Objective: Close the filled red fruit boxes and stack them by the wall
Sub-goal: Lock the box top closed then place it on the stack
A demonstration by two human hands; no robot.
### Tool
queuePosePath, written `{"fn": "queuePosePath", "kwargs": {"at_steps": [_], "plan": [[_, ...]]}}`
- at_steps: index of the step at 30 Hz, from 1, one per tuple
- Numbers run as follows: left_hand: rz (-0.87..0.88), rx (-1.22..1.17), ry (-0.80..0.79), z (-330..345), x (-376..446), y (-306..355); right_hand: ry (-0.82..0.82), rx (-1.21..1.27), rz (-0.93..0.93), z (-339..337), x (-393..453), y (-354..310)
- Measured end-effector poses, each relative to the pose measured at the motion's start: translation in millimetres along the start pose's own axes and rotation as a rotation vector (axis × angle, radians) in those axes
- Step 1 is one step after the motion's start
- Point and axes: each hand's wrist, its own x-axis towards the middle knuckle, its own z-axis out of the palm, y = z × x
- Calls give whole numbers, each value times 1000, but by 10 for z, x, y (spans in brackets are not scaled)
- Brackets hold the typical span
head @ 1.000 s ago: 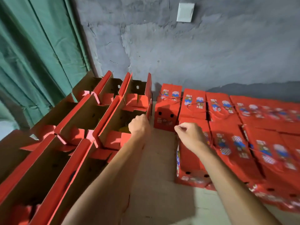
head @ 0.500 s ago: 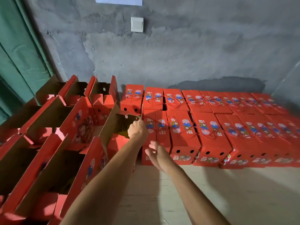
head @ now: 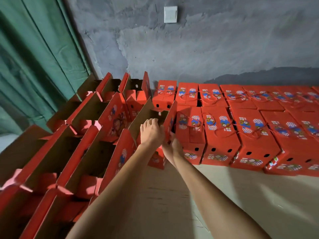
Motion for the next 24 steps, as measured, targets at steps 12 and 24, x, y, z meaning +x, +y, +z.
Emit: {"fn": "queuePosePath", "kwargs": {"at_steps": [12, 24], "plan": [[142, -356, 189, 133, -505, -1162, 231, -334, 226, 353, 426, 255], [-49, -692, 314, -154, -607, -998, 103, -463, 239, -120, 100, 341]]}}
